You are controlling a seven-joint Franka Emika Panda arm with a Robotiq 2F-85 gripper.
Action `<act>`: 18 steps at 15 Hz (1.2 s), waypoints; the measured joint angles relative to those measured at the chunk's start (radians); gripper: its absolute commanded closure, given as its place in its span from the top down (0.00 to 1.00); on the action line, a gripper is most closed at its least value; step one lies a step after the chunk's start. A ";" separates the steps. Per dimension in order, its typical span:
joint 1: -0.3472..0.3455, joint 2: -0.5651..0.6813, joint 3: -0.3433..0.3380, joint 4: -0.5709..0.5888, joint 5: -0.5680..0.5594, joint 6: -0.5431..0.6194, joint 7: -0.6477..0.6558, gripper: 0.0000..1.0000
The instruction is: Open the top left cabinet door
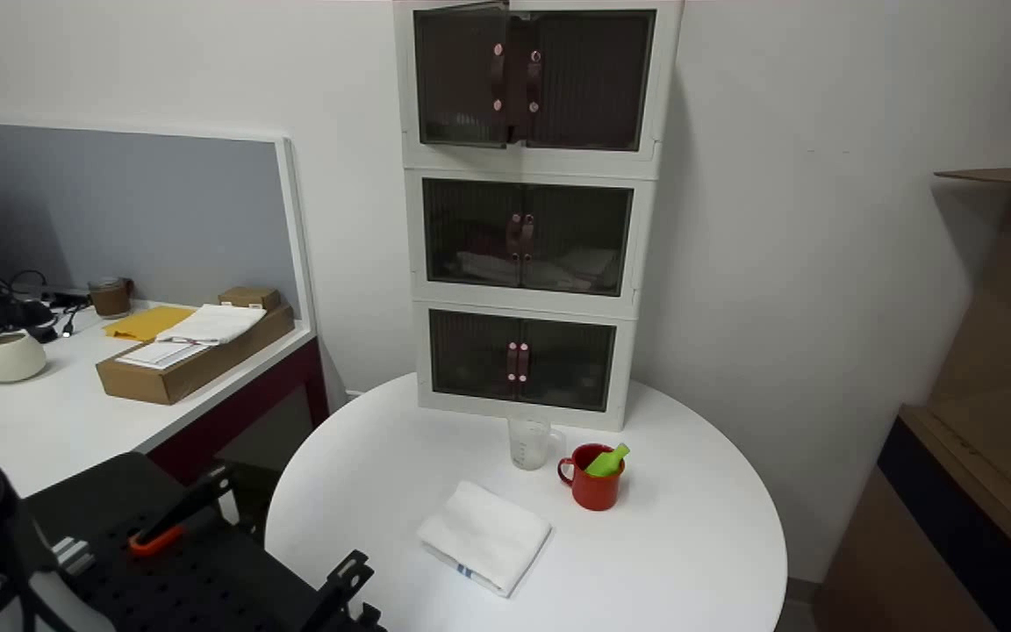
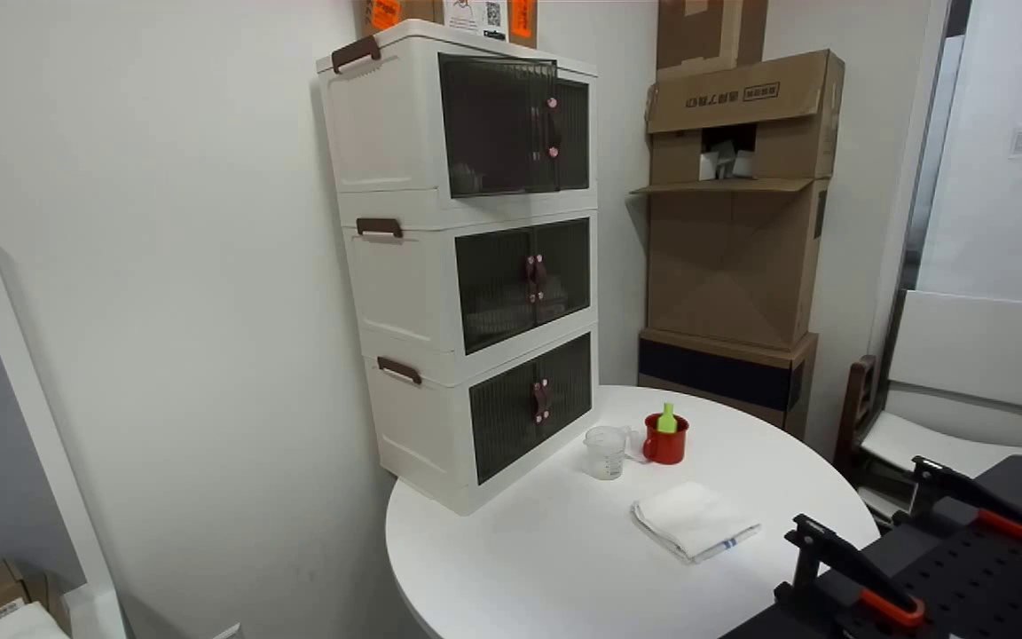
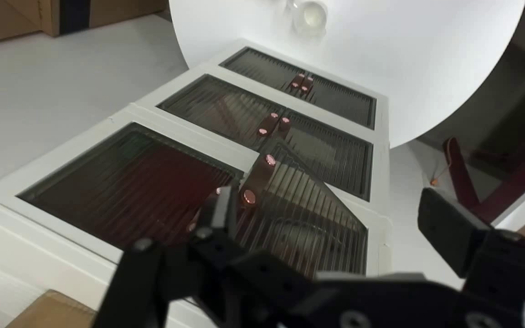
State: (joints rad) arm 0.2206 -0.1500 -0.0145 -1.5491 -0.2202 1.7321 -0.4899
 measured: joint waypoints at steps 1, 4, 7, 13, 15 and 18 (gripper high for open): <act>-0.010 0.042 0.008 0.046 -0.001 -0.034 -0.047 1.00; -0.035 0.170 0.033 0.175 -0.017 -0.106 -0.175 1.00; -0.053 0.291 0.055 0.300 -0.035 -0.125 -0.259 1.00; -0.063 0.467 0.078 0.518 -0.040 -0.126 -0.364 1.00; -0.062 0.508 0.082 0.564 -0.039 -0.127 -0.397 1.00; -0.060 0.556 0.084 0.601 -0.038 -0.127 -0.438 1.00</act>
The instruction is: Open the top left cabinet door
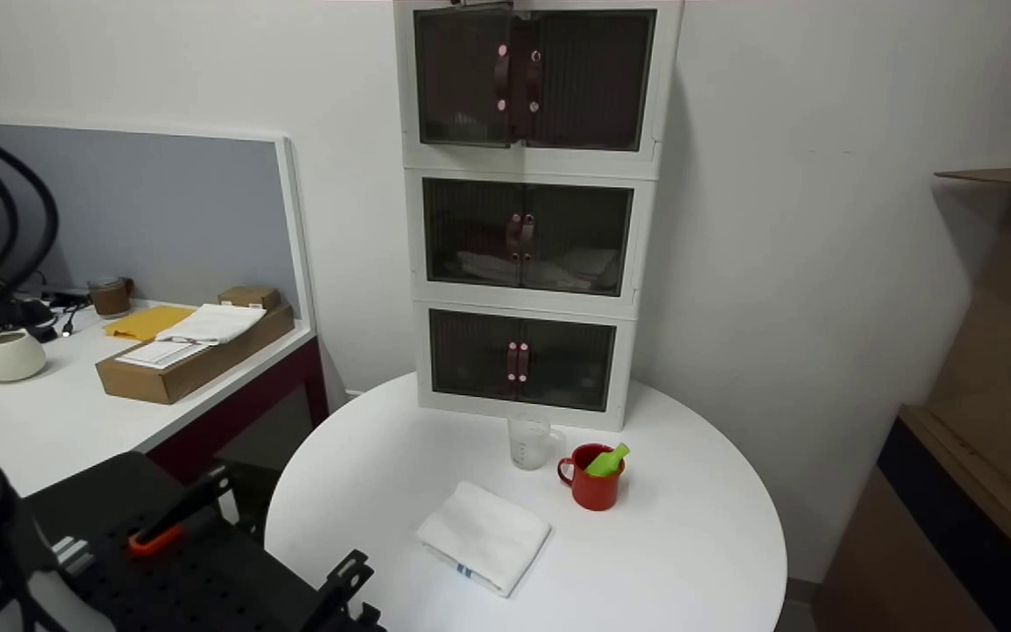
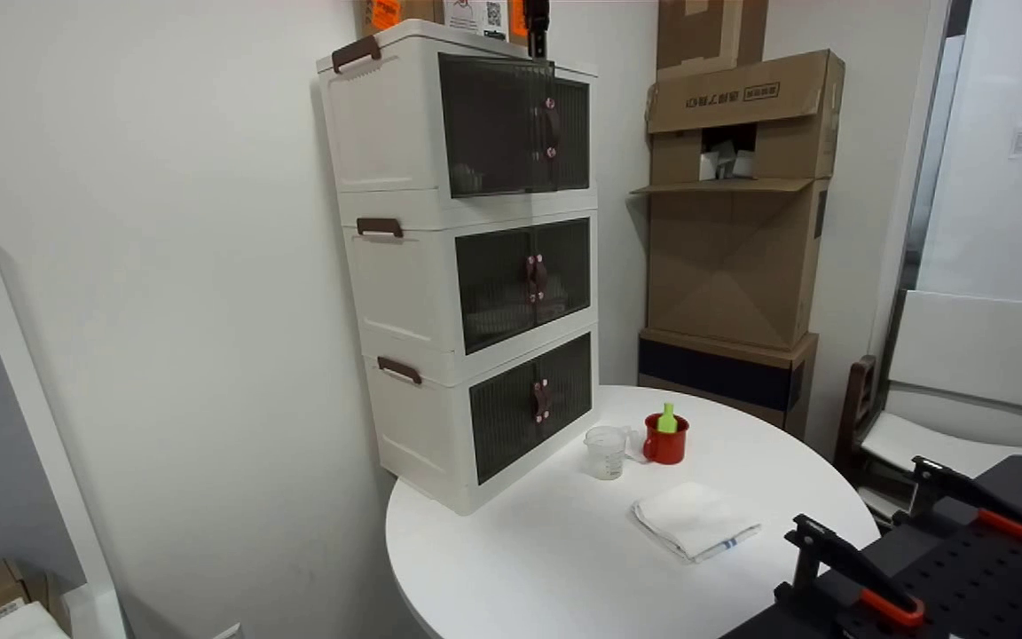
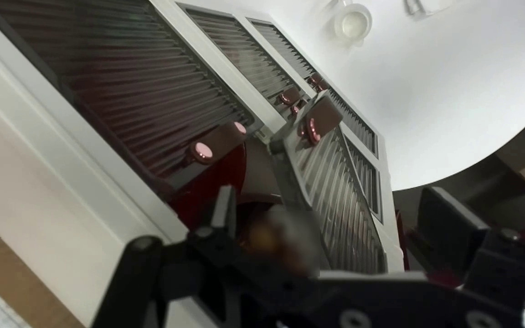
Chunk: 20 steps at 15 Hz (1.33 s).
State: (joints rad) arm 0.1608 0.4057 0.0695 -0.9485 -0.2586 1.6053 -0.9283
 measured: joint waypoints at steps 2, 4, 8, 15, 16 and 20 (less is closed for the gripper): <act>0.000 0.026 0.002 0.013 0.002 0.000 -0.020 1.00; 0.001 0.045 0.007 0.019 0.004 -0.009 -0.036 1.00; 0.018 0.052 0.016 0.019 0.001 -0.067 -0.042 1.00; 0.070 0.003 0.018 0.017 0.000 -0.112 -0.017 1.00; 0.075 -0.007 0.018 0.016 0.000 -0.121 -0.011 1.00; 0.086 -0.028 0.018 0.009 0.004 -0.150 0.012 1.00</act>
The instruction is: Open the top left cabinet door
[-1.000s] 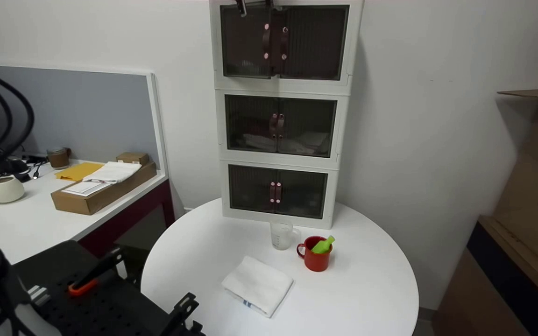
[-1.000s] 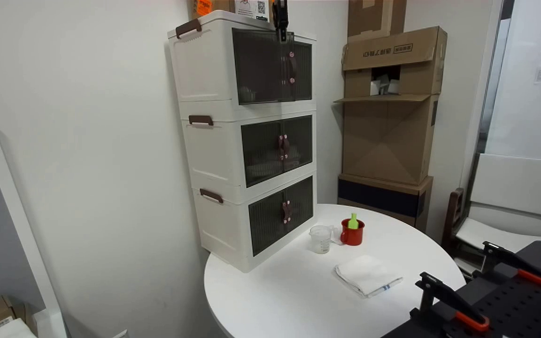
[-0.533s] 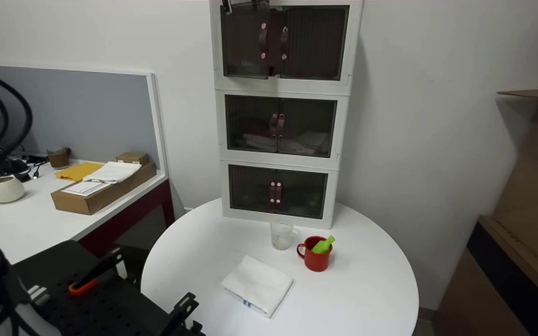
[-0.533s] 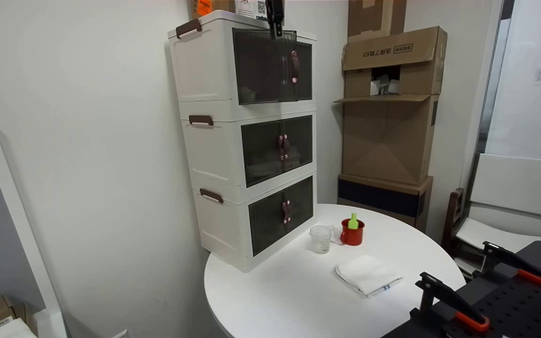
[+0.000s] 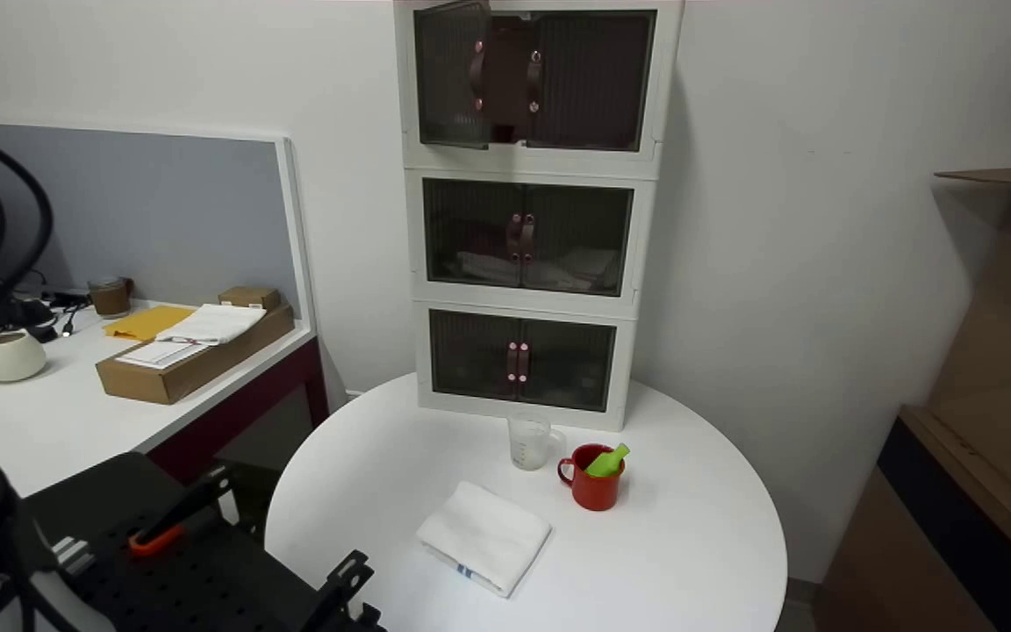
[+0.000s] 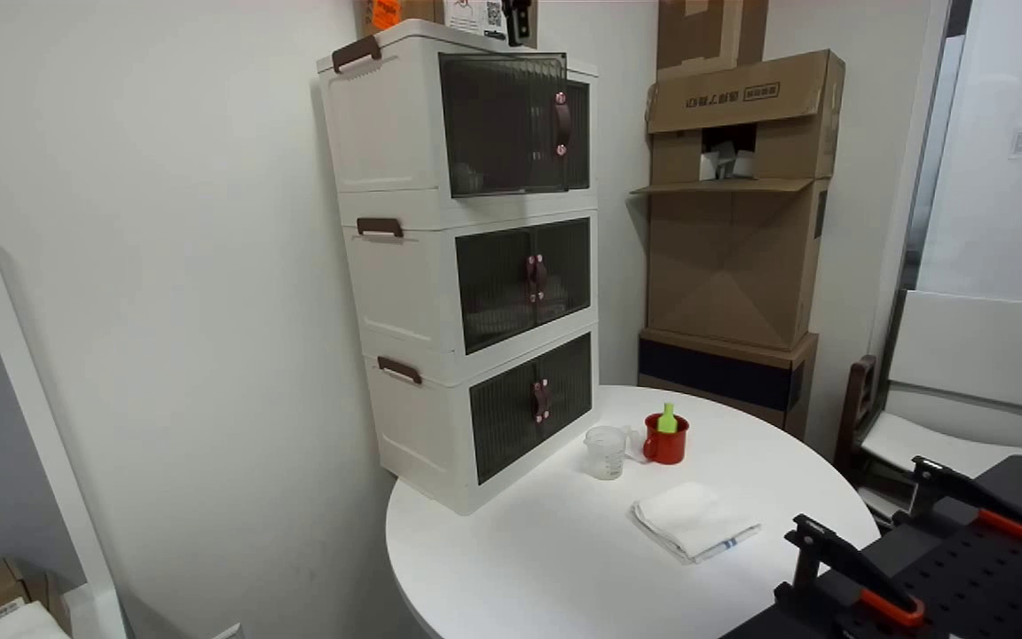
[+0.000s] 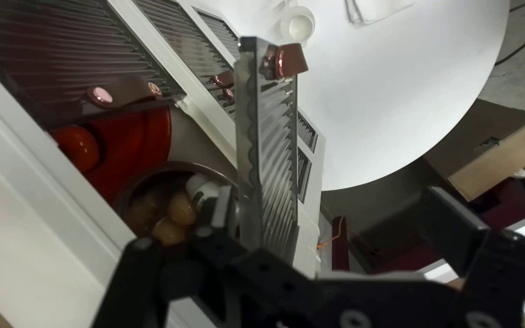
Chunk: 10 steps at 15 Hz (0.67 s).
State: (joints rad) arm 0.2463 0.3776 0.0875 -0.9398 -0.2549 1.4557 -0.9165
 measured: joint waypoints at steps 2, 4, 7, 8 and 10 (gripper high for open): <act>0.001 -0.002 0.000 -0.002 0.002 -0.001 0.019 1.00; -0.001 -0.003 0.000 -0.002 0.002 0.000 0.038 1.00; -0.007 -0.003 -0.002 -0.008 0.002 0.008 0.063 1.00; -0.010 -0.003 -0.003 -0.015 0.002 0.013 0.068 1.00; -0.016 -0.003 -0.003 -0.034 0.002 0.033 0.070 1.00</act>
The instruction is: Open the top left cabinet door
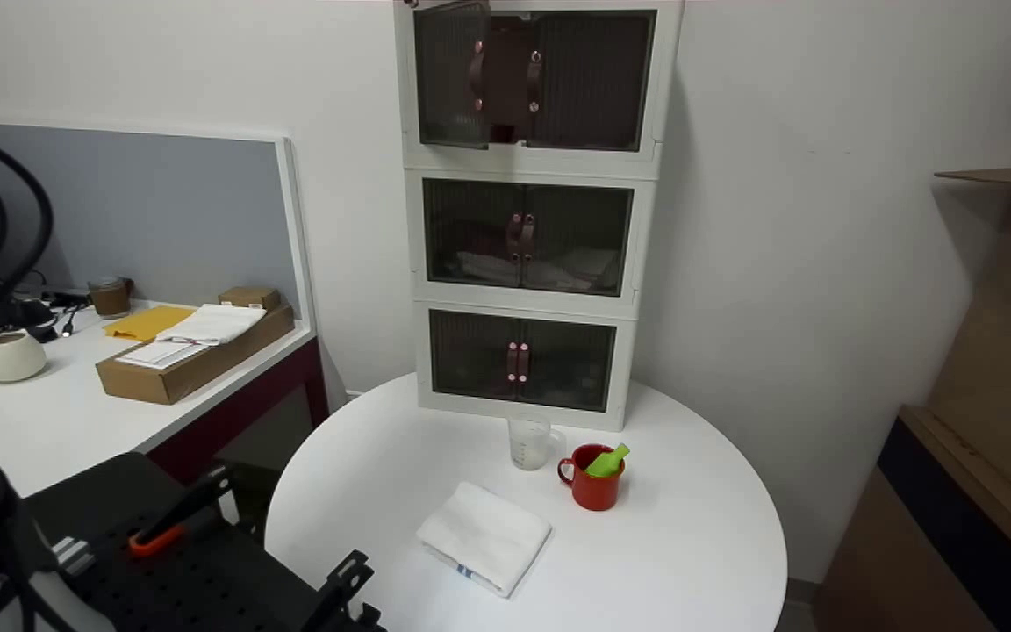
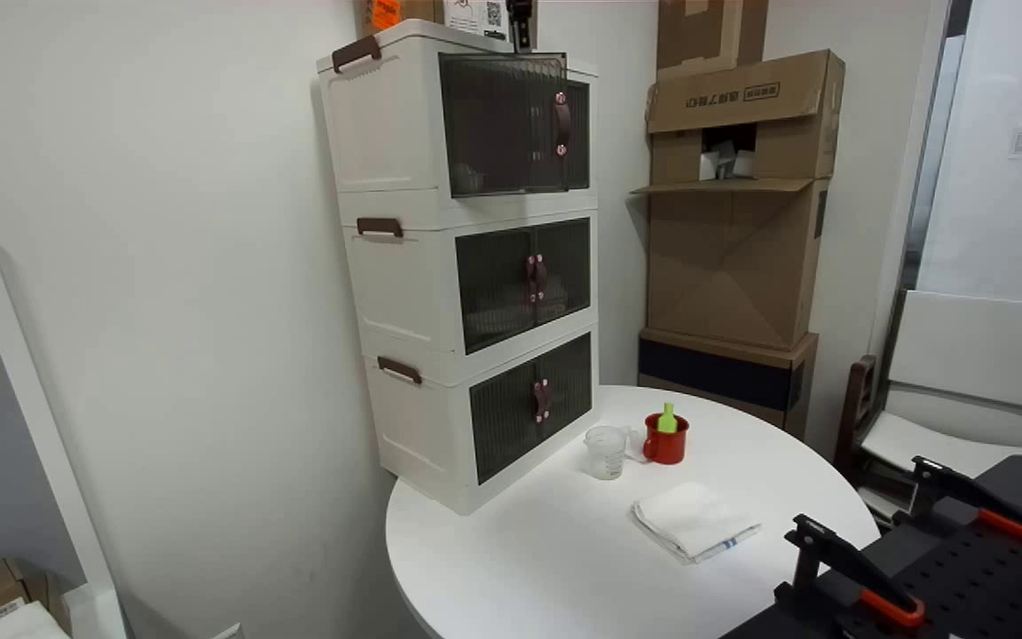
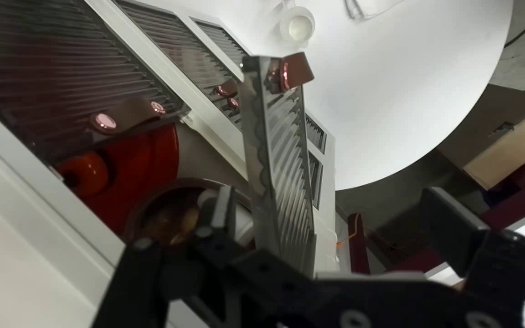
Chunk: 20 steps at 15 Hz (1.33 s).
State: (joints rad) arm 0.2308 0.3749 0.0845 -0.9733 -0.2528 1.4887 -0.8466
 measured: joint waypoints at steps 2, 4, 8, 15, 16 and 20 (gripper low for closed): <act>-0.005 0.000 0.000 -0.022 0.000 0.020 0.000 1.00; -0.007 0.000 0.000 -0.044 0.000 0.029 0.001 1.00; 0.001 -0.007 0.005 -0.092 0.006 0.021 0.057 1.00; 0.053 -0.069 0.017 -0.205 0.022 0.013 0.336 1.00; 0.059 -0.082 0.018 -0.221 0.023 0.013 0.367 1.00; 0.073 -0.130 0.023 -0.277 0.024 0.014 0.465 1.00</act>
State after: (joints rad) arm 0.3039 0.2448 0.1079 -1.2505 -0.2285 1.5027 -0.3813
